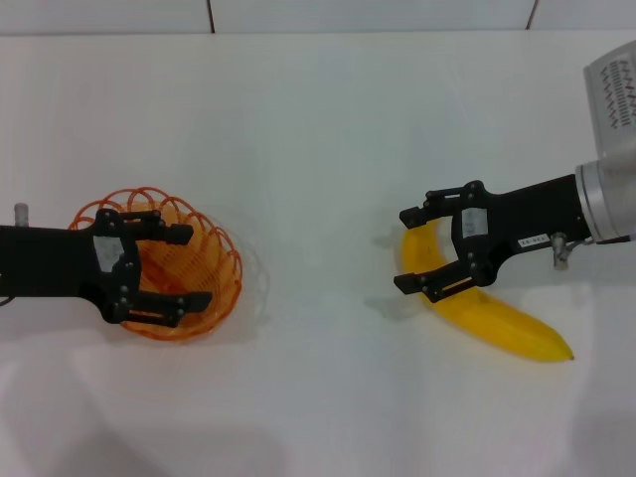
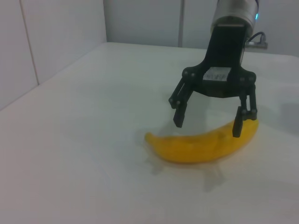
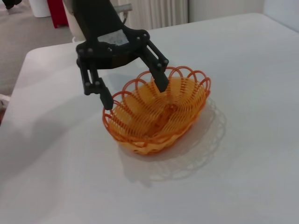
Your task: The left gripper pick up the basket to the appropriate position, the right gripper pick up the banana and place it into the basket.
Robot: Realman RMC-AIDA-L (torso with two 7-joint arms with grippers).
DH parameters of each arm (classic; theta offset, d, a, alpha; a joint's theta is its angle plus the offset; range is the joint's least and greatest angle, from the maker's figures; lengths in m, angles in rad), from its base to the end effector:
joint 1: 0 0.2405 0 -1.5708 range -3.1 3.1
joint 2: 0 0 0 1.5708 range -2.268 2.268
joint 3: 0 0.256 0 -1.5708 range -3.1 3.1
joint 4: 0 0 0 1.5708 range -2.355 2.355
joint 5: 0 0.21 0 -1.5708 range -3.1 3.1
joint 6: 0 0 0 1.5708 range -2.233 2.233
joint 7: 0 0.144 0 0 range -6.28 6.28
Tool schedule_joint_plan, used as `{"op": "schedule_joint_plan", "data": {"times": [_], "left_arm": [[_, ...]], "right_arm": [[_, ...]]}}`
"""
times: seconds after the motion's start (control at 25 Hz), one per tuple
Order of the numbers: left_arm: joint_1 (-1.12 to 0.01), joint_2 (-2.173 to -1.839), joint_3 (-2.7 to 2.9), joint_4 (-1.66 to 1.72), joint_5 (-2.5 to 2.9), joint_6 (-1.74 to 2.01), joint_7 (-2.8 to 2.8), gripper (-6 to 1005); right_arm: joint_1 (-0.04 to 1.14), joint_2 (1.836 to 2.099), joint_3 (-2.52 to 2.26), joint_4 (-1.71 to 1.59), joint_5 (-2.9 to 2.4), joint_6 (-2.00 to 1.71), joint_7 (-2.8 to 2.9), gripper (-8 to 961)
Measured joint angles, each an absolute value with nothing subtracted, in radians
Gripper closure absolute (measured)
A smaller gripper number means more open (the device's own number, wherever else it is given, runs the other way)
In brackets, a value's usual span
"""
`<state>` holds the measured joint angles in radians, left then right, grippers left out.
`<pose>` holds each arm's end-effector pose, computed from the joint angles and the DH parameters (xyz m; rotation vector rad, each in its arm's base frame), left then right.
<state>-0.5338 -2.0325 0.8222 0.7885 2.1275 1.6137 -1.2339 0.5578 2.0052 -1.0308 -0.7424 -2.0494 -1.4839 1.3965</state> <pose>-0.2628 0.3293 0.0138 -2.9299 -0.1842 -0.3509 0.2564 0.3400 -0.0067 -2.9675 0.3403 0.2500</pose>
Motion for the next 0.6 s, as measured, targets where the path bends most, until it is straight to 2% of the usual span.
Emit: {"op": "schedule_joint_plan", "data": {"times": [0.6], "left_arm": [[-0.525, -2.028, 0.78, 0.839, 2.047, 1.614, -1.358, 123]], "right_arm": [[0.553, 2.008, -1.031, -0.742, -2.049, -1.48, 1.401, 46]]}}
